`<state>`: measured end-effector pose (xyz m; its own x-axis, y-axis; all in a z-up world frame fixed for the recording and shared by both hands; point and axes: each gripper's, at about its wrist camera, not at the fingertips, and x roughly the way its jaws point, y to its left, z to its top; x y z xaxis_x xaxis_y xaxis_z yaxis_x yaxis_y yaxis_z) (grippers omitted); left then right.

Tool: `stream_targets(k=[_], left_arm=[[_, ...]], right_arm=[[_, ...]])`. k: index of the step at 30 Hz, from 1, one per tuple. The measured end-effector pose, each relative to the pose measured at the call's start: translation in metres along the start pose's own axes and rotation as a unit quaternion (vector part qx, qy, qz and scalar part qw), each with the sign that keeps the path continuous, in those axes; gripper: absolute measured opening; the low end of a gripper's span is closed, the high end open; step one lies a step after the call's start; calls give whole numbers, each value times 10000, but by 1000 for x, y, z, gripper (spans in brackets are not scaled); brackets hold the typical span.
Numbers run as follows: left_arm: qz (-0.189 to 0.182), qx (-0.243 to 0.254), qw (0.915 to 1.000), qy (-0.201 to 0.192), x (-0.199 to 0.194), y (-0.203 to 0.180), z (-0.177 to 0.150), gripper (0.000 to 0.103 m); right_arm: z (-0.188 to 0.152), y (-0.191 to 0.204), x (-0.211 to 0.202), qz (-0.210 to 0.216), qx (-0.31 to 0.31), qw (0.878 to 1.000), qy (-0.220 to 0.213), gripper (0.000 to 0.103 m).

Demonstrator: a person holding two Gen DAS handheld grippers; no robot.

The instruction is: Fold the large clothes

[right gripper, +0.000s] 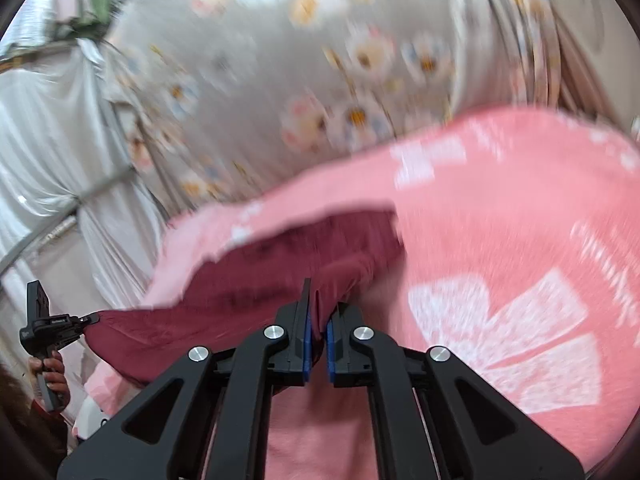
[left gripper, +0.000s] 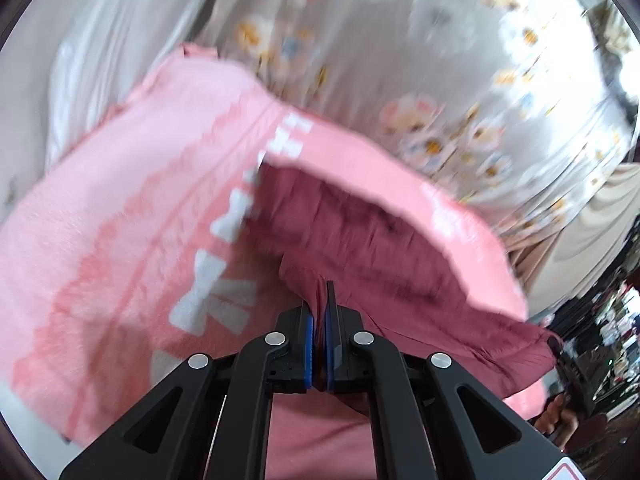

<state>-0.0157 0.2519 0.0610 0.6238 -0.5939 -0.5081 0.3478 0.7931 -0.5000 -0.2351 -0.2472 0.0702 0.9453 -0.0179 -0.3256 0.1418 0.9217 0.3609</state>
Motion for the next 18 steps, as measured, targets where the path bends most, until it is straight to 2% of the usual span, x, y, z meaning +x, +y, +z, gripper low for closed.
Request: stream_targets(k=[3,6,9,11,15,18], left_arm=[[24,225,9989,-417,-24,-23,20,2],[229,414,9970,-614,-15,-45,49,3],[728,568,9946,-479,29,-54,79,5],[1219,643,9901,-266,79,-52,100,6],[1877,583,9800,298,166,-13,125,7],[2167,422,9723,768,224,20,125,8]], right_arm=[[26,16,-15,71,-71,9986,-520,4],[54,17,10,94,55,9974,-709,4],[73,11,52,-125,181,9980,-593,4],[82,2,101,-436,317,9980,-314,4],[78,-13,181,-893,467,9947,200,4],[65,-28,230,-1166,563,9901,534,4]])
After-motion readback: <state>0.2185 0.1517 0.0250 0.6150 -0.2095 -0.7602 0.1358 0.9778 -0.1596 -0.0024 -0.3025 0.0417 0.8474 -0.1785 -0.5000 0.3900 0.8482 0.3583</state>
